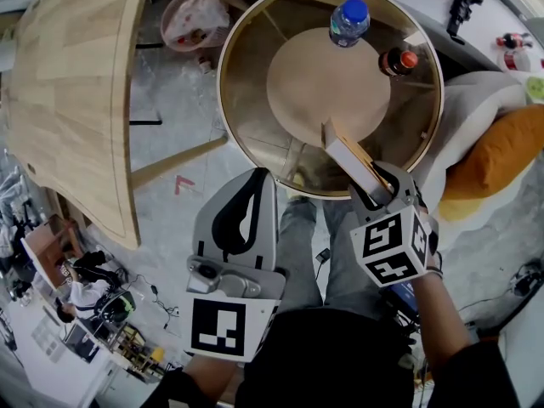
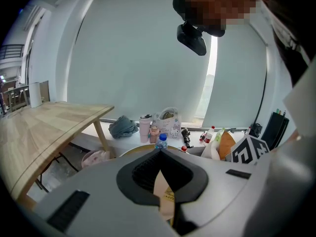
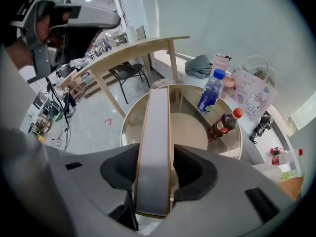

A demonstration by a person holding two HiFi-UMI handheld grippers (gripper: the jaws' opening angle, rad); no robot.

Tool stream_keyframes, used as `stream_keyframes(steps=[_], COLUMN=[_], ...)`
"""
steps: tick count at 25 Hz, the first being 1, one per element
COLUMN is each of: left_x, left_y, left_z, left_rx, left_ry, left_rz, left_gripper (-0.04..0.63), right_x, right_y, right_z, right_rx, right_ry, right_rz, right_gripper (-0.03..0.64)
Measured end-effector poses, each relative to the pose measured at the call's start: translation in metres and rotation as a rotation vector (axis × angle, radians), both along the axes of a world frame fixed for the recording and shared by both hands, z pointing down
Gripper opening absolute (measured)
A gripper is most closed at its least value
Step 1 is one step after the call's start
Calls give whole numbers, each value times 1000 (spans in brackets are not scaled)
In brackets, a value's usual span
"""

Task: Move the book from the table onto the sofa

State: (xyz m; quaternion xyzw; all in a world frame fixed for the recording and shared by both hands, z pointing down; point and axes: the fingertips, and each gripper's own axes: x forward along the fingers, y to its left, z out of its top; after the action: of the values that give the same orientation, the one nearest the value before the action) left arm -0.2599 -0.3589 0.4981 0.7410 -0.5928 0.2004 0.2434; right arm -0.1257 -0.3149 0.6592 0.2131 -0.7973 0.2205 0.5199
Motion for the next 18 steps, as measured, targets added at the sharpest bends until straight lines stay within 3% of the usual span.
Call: stream_keyframes(steps=[3,18], left_x=[0,7], left_y=[0,-4], left_z=[2,-29], left_rx=[-6,49], left_ry=[-3,1], left_rz=[-4,18], left_gripper=[6,6], right_x=[5,28], right_y=[-2,-11], right_z=[9,-24], right_rx=[9,23], right_ry=[41,23], right_rz=[10,86], right_gripper=[160,150])
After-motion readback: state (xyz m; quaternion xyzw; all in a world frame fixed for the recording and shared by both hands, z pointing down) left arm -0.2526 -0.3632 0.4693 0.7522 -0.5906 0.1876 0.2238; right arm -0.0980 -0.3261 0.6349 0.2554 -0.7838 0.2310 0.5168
